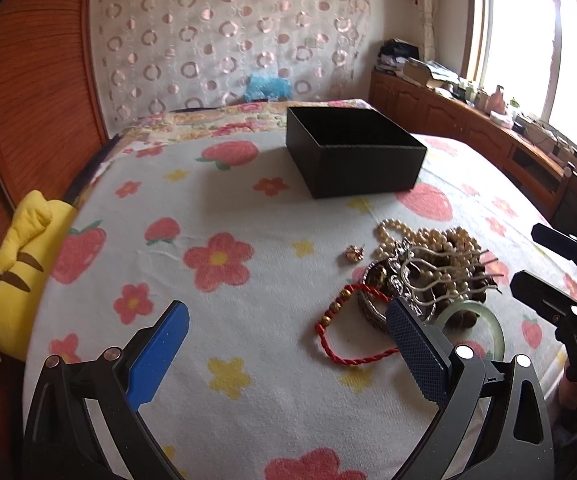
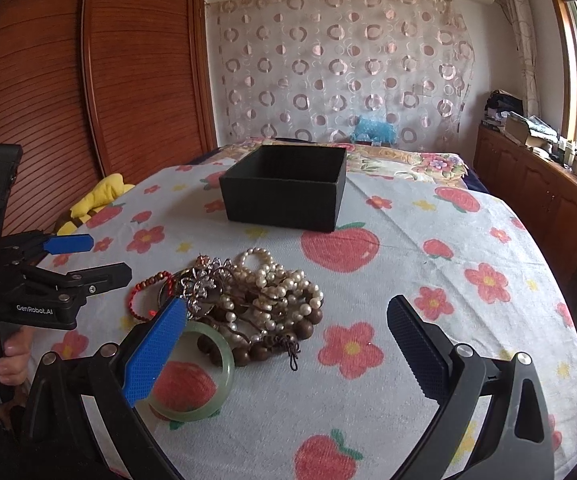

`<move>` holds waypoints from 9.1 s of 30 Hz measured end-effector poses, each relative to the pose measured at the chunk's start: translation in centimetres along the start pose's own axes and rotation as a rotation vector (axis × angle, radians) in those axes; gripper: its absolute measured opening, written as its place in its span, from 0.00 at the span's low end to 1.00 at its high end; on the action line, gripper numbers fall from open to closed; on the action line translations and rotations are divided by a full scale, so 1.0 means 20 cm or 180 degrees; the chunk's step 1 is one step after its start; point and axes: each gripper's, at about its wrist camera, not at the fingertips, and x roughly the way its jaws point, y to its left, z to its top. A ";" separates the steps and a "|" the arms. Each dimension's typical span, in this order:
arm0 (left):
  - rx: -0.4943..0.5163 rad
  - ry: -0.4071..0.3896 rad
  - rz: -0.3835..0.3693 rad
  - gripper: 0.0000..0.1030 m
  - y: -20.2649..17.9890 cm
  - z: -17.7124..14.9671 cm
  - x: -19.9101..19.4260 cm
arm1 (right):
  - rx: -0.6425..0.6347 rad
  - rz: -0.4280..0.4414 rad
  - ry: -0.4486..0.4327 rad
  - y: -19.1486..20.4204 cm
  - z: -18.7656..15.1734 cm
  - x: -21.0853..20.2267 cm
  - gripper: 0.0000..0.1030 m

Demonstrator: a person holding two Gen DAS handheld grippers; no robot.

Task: Organize jewelry
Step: 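Grasp the red string bracelet with the left tool while the right tool reaches for the jade bangle, then drop the green jade bangle into the black box with the right tool while the left holds the string, then lower the red string bracelet into the black box and open the left tool, then reach the left tool to the silver hairpins and close on them, then lift the silver hairpins with the left tool while the right tool grasps the pearl necklace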

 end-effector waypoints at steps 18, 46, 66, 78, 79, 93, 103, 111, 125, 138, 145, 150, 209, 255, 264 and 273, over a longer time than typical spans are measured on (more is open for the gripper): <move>0.0263 0.0256 -0.0267 0.31 -0.10 -0.01 0.13 | -0.0086 0.0224 0.0117 0.03 -0.02 0.01 0.80; 0.0163 -0.0267 -0.0134 0.06 -0.07 0.02 -0.08 | -0.0424 0.0472 0.0847 0.12 -0.11 0.13 0.09; 0.0140 -0.0574 -0.0087 0.06 -0.03 0.18 -0.11 | -0.0462 0.0398 0.0351 0.01 0.19 0.08 0.09; 0.0138 -0.0582 -0.0092 0.06 -0.04 0.23 -0.09 | -0.0203 0.0535 0.0317 -0.16 0.39 0.24 0.09; 0.0138 -0.0582 -0.0093 0.06 -0.04 0.23 -0.10 | -0.0189 0.0538 0.0318 -0.17 0.41 0.26 0.09; 0.0168 -0.0648 -0.0018 0.06 -0.04 0.48 0.02 | -0.0075 0.0549 0.0400 -0.27 0.67 0.62 0.09; 0.0224 -0.0551 0.0050 0.06 -0.05 0.62 0.21 | -0.0043 0.0570 0.0481 -0.33 0.68 0.72 0.14; 0.0296 -0.0457 0.0036 0.06 -0.11 0.69 0.36 | 0.0004 0.0454 0.0413 -0.42 0.58 0.60 0.20; 0.0428 -0.0355 -0.0015 0.28 -0.20 0.68 0.42 | 0.0024 0.0512 0.0223 -0.40 0.42 0.31 0.21; 0.0372 -0.0315 -0.0246 0.34 -0.19 0.37 0.16 | -0.0039 0.0478 0.0289 -0.22 0.10 0.10 0.36; 0.0334 -0.0237 -0.0359 0.35 -0.19 0.22 0.09 | -0.0046 0.0420 0.0368 -0.18 -0.02 0.04 0.42; 0.0355 -0.0096 -0.0444 0.35 -0.22 0.15 0.11 | -0.0082 0.0377 0.0445 -0.16 -0.08 0.04 0.46; 0.0226 0.0016 -0.0819 0.00 -0.24 0.15 0.07 | -0.0169 0.0369 0.0462 -0.12 -0.11 0.06 0.46; -0.0166 -0.0564 -0.0690 0.08 -0.09 0.14 -0.18 | -0.0254 0.0388 0.0533 -0.14 -0.01 0.11 0.46; -0.0207 -0.0556 -0.0648 0.08 -0.04 0.13 -0.17 | -0.0169 0.0545 0.0814 -0.18 0.05 0.29 0.26; -0.0208 -0.0546 -0.0645 0.08 -0.02 0.12 -0.16 | -0.0203 0.0553 0.0700 -0.16 0.10 0.28 0.08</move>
